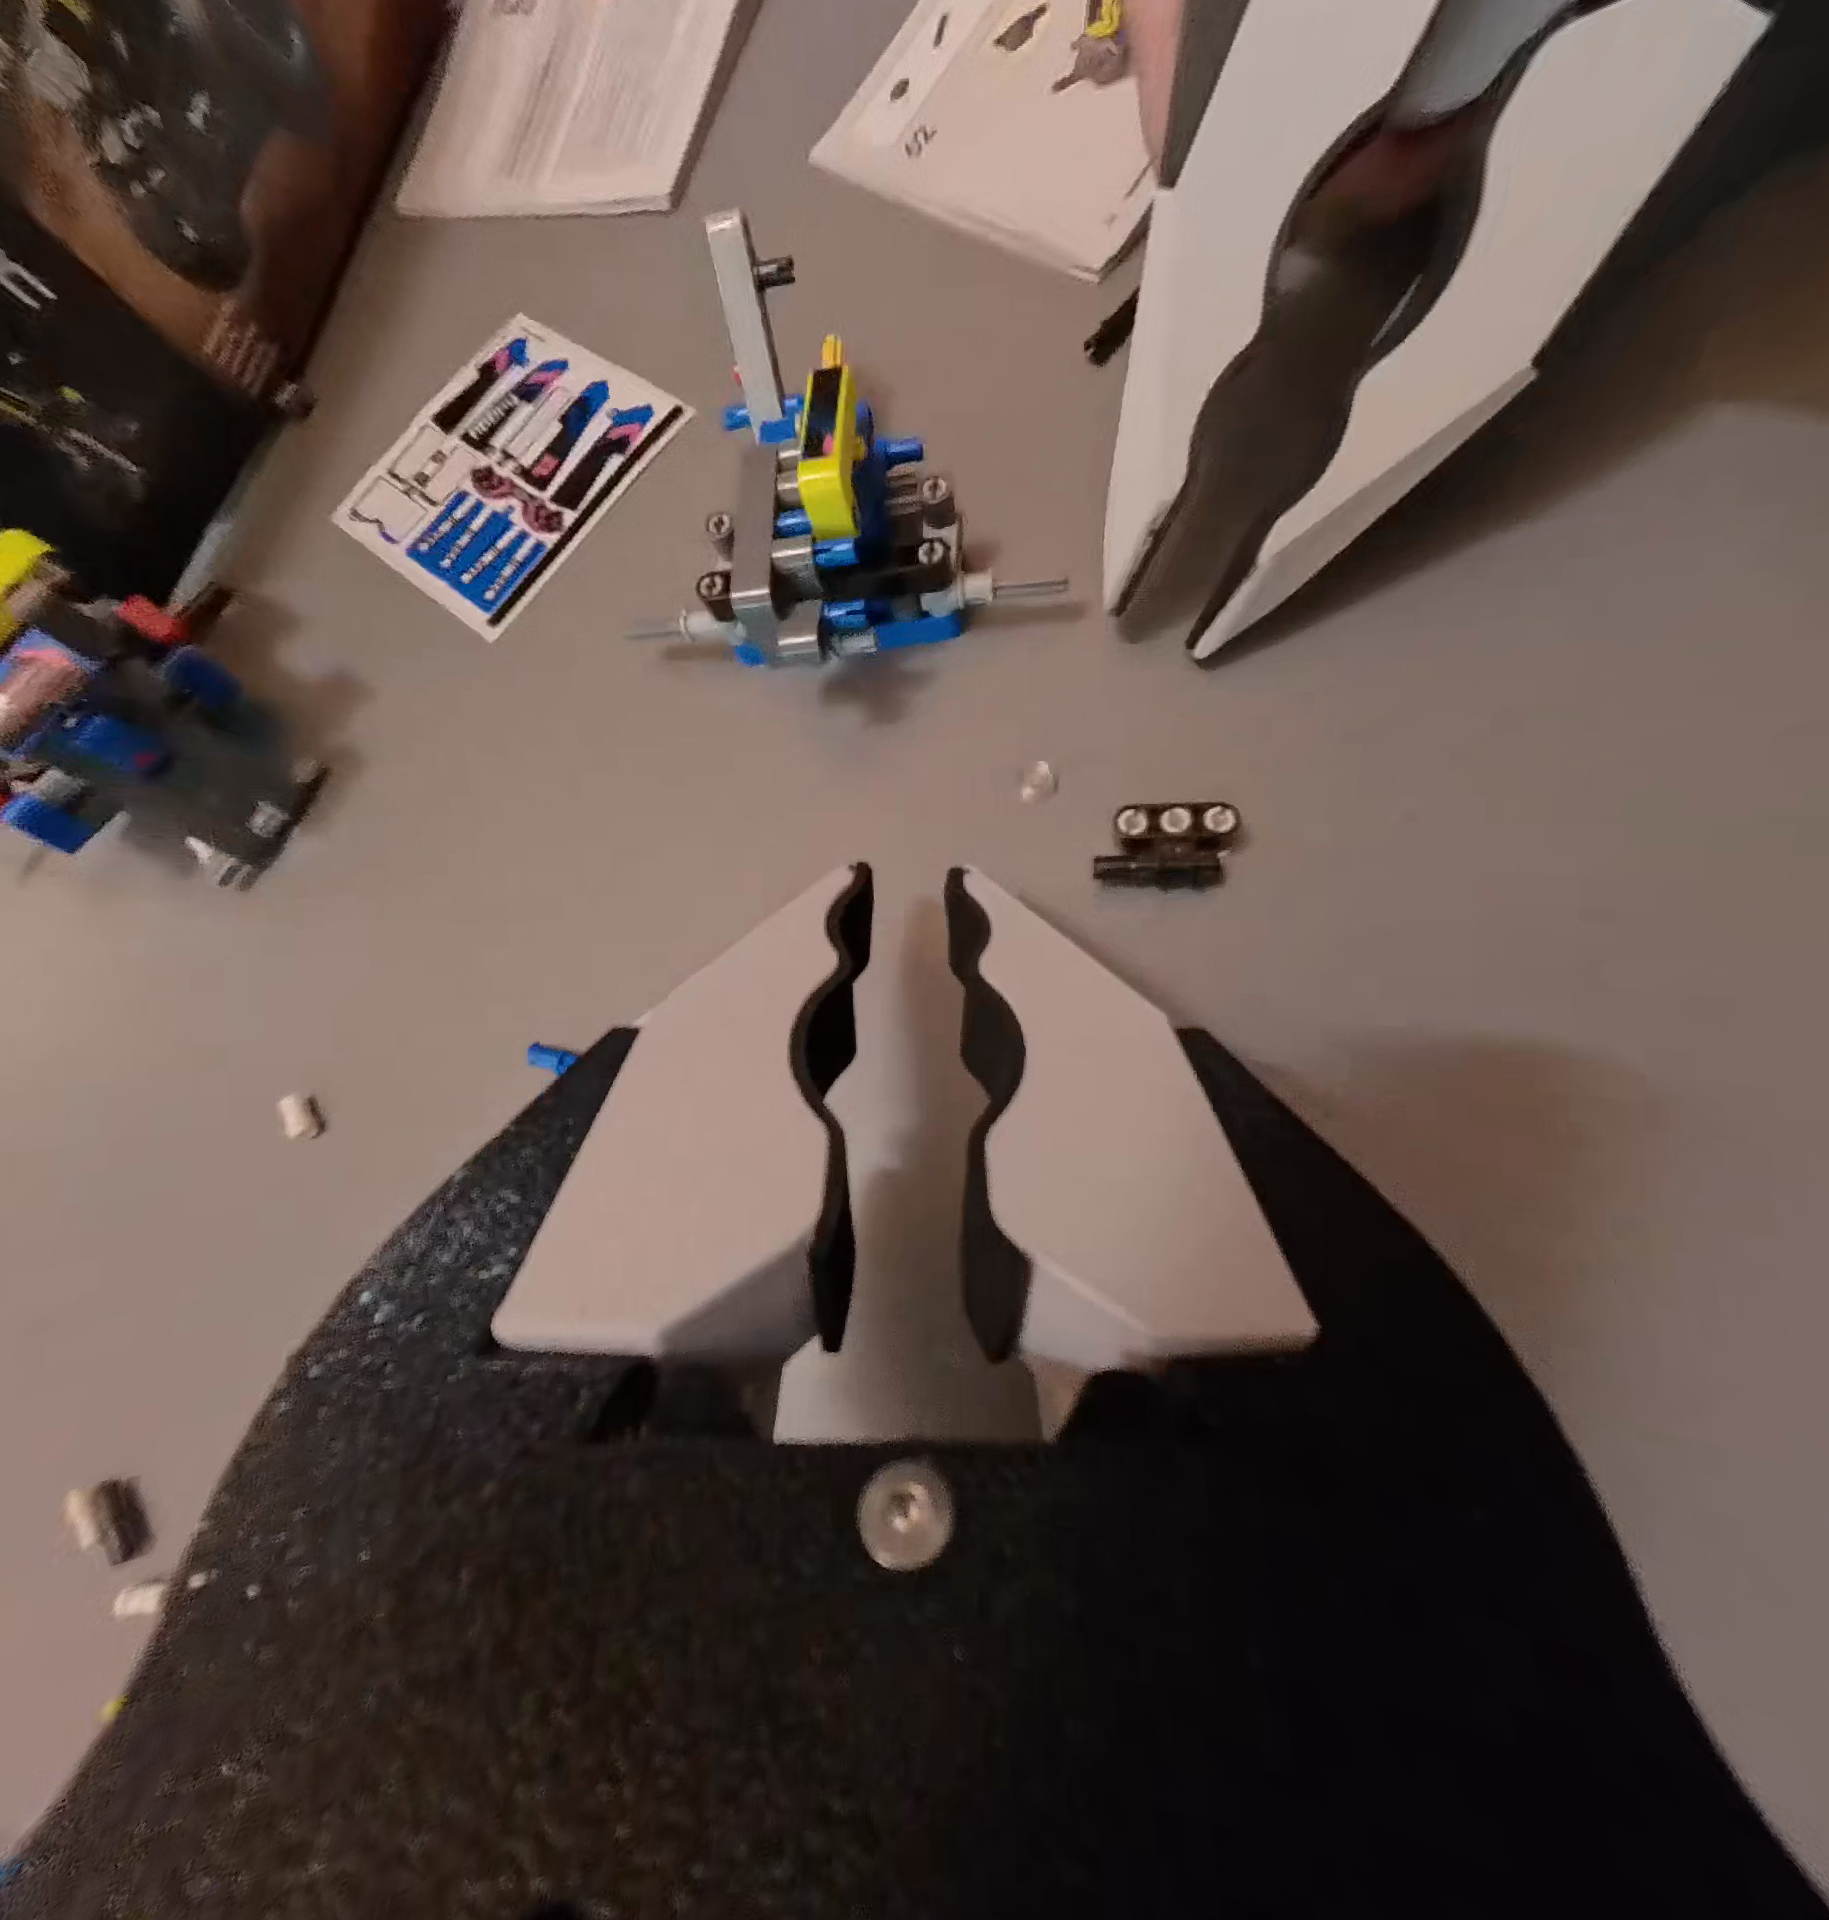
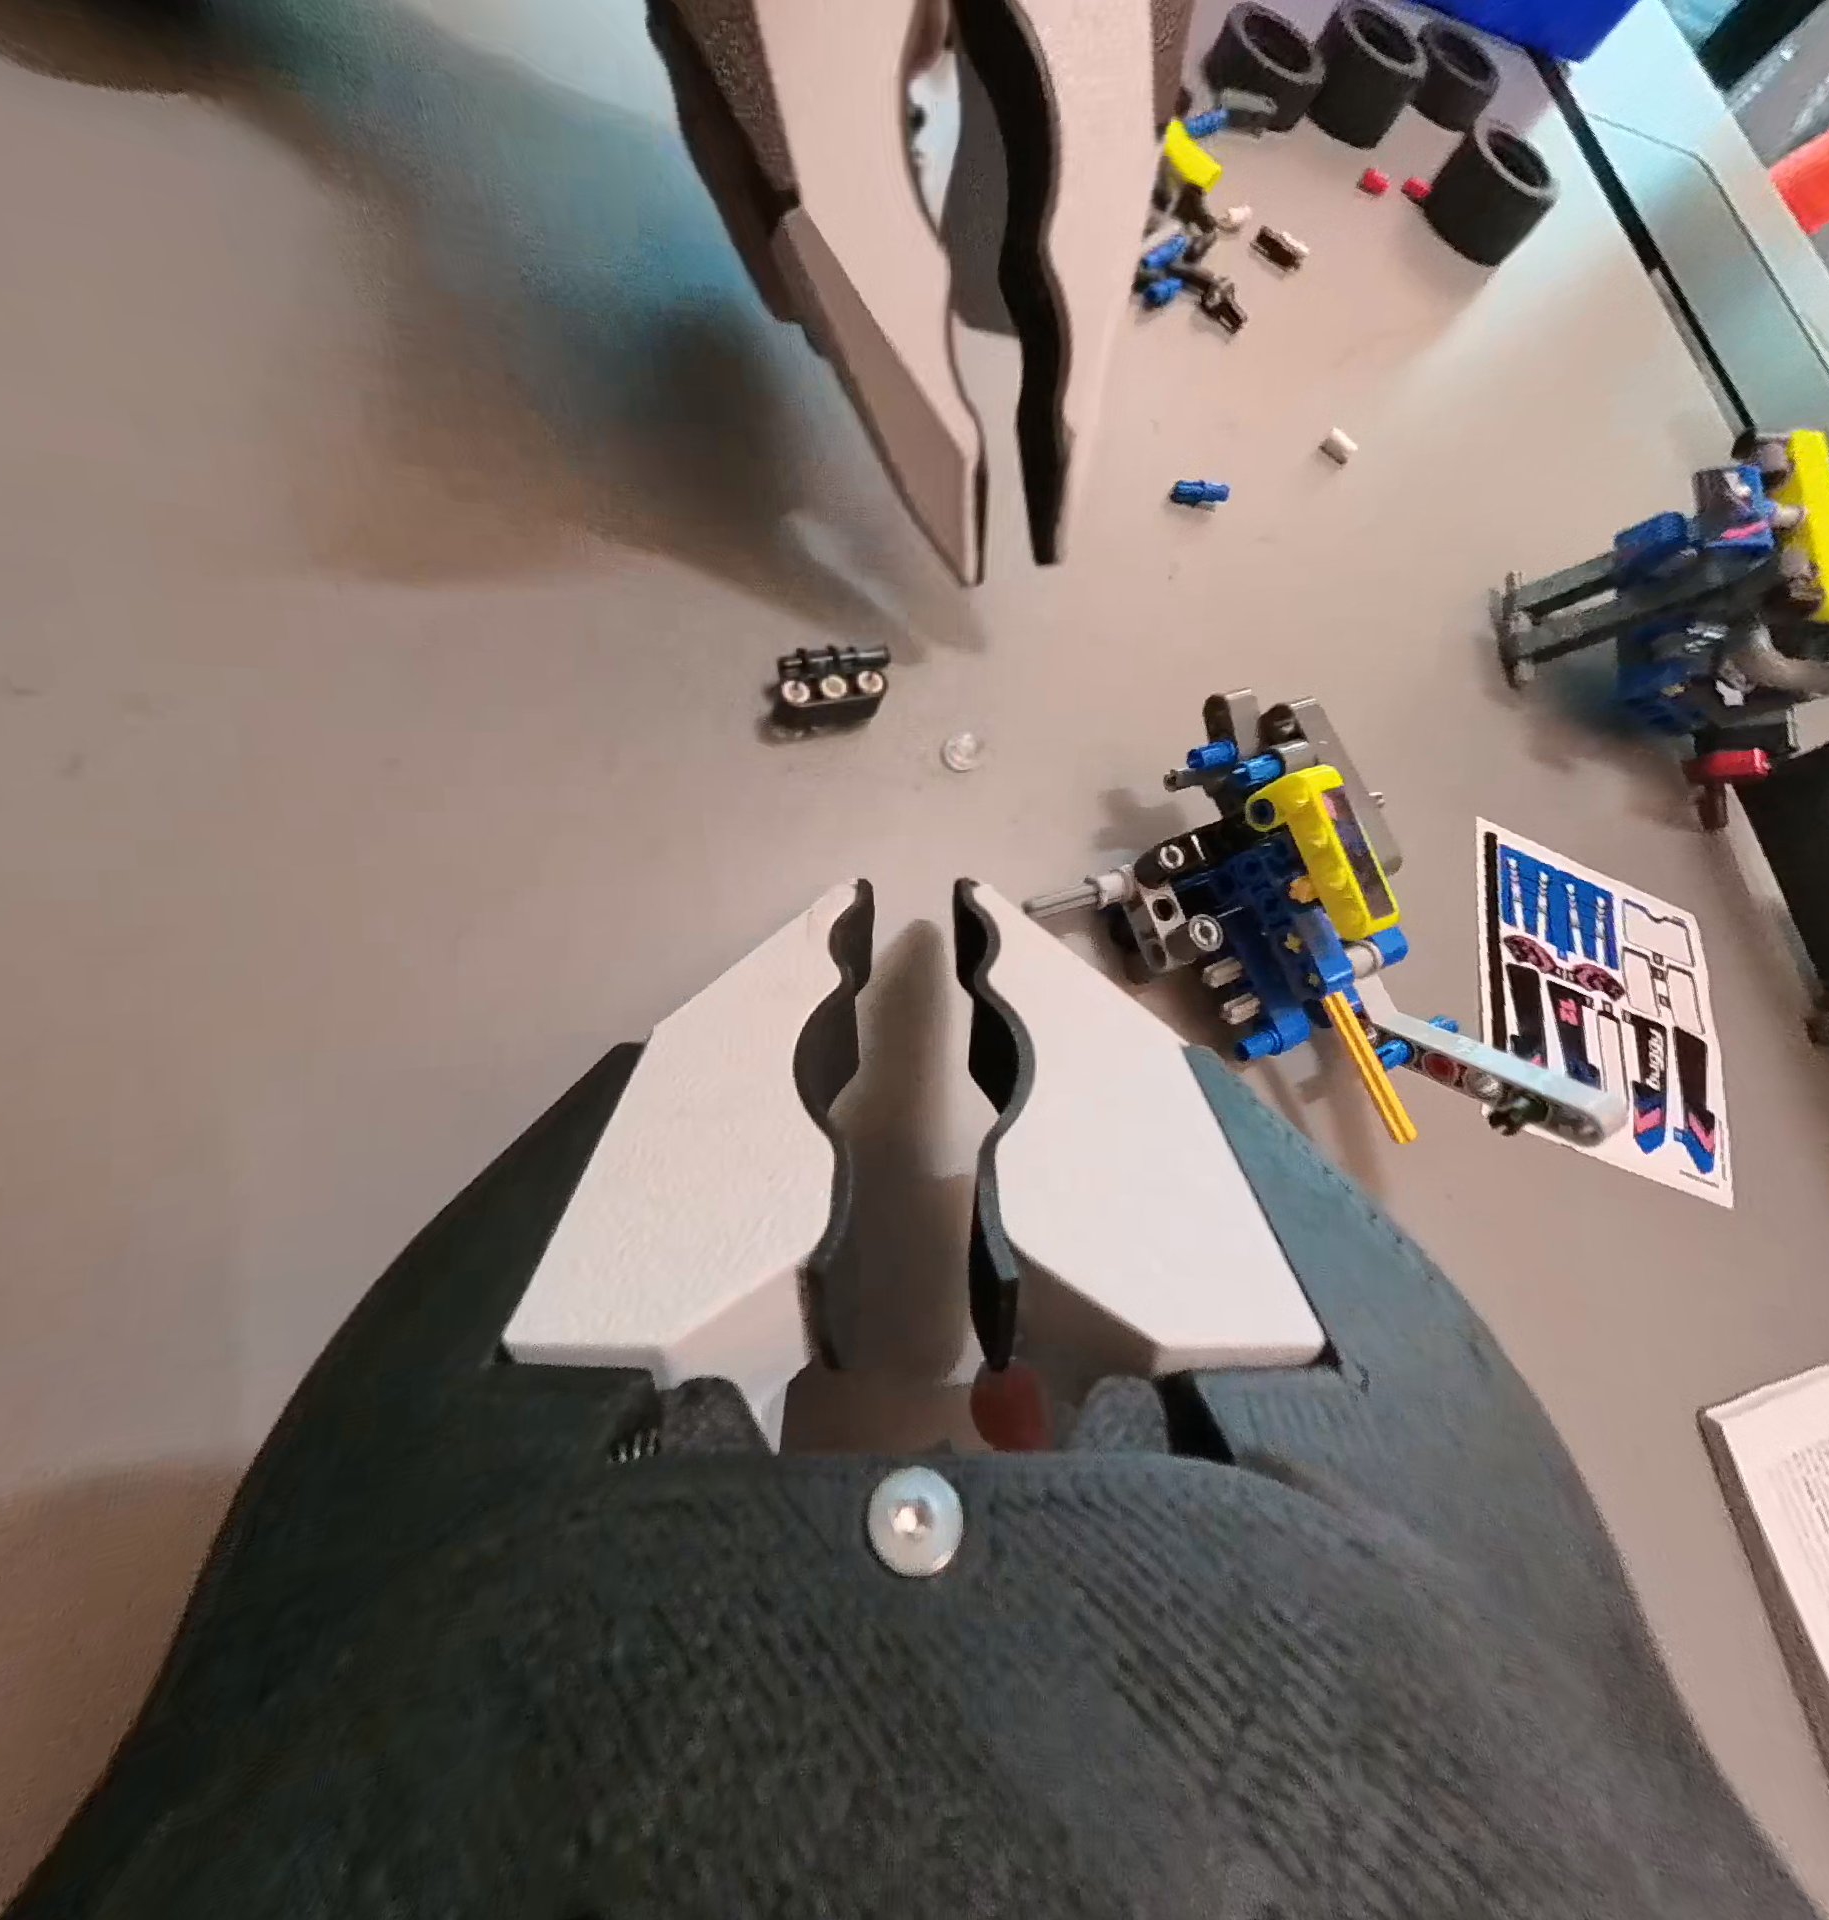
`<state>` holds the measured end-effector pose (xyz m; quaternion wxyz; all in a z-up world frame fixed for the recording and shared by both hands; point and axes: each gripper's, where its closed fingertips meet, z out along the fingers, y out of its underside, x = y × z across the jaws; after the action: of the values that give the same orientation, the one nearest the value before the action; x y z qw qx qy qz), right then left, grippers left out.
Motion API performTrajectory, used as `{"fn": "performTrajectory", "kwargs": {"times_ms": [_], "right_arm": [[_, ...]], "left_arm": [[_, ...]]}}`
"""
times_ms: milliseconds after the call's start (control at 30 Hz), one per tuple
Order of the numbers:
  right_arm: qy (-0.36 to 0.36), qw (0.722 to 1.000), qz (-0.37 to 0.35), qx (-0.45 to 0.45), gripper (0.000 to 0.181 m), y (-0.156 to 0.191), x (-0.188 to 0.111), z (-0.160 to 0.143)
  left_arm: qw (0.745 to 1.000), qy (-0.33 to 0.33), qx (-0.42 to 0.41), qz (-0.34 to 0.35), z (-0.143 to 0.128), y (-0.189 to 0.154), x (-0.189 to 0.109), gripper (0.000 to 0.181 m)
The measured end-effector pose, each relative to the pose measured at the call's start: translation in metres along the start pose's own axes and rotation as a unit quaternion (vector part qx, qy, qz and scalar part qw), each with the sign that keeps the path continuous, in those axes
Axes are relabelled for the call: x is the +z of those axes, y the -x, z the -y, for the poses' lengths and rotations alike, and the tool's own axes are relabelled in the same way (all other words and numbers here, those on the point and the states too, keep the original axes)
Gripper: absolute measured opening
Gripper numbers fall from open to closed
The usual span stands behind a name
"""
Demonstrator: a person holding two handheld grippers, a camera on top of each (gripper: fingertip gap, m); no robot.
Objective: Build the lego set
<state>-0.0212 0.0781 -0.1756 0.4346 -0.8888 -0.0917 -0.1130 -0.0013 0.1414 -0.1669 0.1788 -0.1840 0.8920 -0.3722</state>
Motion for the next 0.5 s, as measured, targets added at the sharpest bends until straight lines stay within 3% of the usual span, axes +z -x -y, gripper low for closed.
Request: {"fn": "performTrajectory", "kwargs": {"times_ms": [200, 400, 500], "right_arm": [[0.011, 1.000, -0.018, 0.019, 0.015, 0.004, 0.007, 0.010], [0.007, 0.990, -0.072, 0.123, 0.024, 0.010, 0.015, 0.026], [0.009, 0.985, -0.058, 0.161, 0.026, 0.014, 0.020, 0.029]], "left_arm": [[0.994, 0.019, 0.034, -0.099, 0.006, -0.011, 0.019, 0.012], [0.984, 0.029, 0.059, -0.163, 0.005, -0.026, 0.027, 0.011], [0.983, 0.021, 0.055, -0.176, 0.007, -0.031, 0.028, 0.009]]}}
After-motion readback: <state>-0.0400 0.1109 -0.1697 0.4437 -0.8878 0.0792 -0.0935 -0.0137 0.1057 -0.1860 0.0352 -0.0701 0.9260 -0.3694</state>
